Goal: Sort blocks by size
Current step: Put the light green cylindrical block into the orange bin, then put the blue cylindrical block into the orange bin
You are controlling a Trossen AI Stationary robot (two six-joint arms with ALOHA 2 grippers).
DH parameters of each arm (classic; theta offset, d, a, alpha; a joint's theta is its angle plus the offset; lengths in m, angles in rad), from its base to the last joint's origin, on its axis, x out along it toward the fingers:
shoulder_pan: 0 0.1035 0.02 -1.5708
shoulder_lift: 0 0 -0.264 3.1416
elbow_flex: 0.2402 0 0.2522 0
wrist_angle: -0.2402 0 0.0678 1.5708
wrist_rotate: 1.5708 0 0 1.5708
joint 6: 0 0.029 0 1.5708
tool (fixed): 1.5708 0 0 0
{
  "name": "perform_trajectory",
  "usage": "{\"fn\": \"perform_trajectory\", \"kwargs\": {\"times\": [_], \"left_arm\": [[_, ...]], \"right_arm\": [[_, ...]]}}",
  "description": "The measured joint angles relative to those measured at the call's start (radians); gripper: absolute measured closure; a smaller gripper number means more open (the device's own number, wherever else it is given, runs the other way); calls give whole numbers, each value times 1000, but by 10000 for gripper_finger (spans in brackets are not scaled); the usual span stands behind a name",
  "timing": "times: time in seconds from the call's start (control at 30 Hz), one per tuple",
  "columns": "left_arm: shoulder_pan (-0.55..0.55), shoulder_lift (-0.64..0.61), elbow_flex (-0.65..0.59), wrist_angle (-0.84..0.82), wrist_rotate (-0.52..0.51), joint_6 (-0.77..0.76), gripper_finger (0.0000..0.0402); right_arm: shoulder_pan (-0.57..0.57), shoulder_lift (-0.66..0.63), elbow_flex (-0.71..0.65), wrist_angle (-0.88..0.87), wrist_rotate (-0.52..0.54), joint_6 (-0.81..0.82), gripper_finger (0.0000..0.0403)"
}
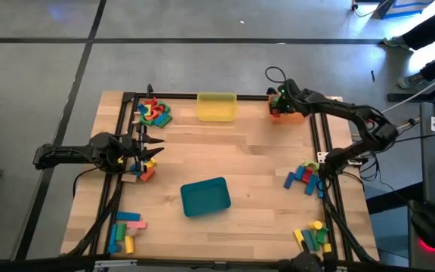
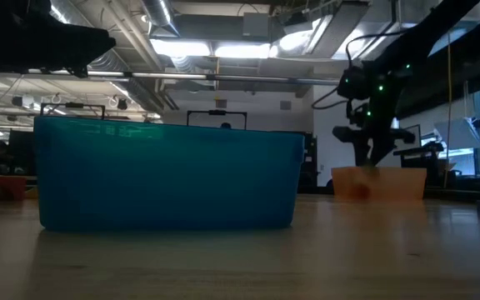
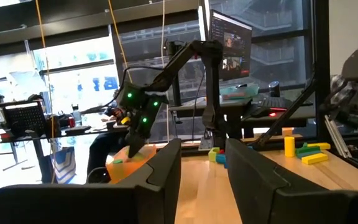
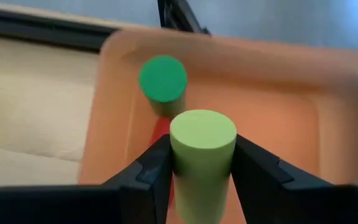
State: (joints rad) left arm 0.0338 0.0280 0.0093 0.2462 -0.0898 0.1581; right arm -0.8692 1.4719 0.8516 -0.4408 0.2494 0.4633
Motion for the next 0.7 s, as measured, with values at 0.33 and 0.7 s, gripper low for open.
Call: {"fn": "perform_trajectory", "kwargs": {"times": [0.33,0.7], "left_arm": [[0,0,0,6,0,15,290],[0,0,0,39,0,81,290]], "right_arm": [[-17,12,0,5,-41,-3,237],[-14,-86,0,-35,-44,-52,162]]}}
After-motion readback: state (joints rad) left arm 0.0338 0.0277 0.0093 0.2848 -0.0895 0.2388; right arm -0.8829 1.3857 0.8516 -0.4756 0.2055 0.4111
